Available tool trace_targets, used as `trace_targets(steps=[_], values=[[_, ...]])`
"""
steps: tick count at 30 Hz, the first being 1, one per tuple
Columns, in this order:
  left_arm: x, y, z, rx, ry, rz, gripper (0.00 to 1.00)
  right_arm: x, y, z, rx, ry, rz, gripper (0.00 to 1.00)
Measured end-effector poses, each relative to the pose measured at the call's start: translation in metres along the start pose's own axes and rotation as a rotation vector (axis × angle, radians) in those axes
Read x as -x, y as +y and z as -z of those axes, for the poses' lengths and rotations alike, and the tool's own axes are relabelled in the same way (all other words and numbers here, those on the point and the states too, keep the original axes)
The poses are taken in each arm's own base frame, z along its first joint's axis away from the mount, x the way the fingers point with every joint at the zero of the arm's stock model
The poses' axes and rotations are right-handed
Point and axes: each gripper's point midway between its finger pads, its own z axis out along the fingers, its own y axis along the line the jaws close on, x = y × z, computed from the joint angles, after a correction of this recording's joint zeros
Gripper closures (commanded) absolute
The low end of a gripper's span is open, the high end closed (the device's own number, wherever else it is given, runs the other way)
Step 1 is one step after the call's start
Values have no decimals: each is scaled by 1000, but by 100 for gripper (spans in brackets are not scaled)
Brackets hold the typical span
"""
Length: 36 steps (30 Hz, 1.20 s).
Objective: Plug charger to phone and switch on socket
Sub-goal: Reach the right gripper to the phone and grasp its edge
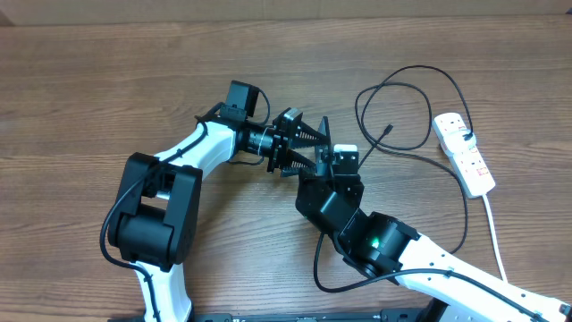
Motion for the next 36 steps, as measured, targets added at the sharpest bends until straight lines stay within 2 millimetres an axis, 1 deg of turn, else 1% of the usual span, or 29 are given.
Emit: trace_targets(steps=[1,5,12,16,19,23,27,28,31,36], values=[[0,0,0,0,0,0,47,0,0,0,0,0,3,42],[0,0,0,0,0,0,47,0,0,0,0,0,7,52],[0,0,0,0,0,0,48,0,0,0,0,0,10,60],[0,0,0,0,0,0,48,-2,-2,0,-7,7,16,67],[0,0,0,0,0,0,48,-3,-3,0,-11,11,17,71],[0,0,0,0,0,0,48,-4,-4,0,-15,14,22,78],[0,0,0,0,0,0,48,-4,-5,0,-19,14,25,81],[0,0,0,-1,0,0,47,-4,-5,0,-20,13,24,85],[0,0,0,-1,0,0,48,-4,-6,0,-24,11,27,90],[1,-1,2,-5,-3,-3,47,-3,-10,-1,-42,1,11,96]])
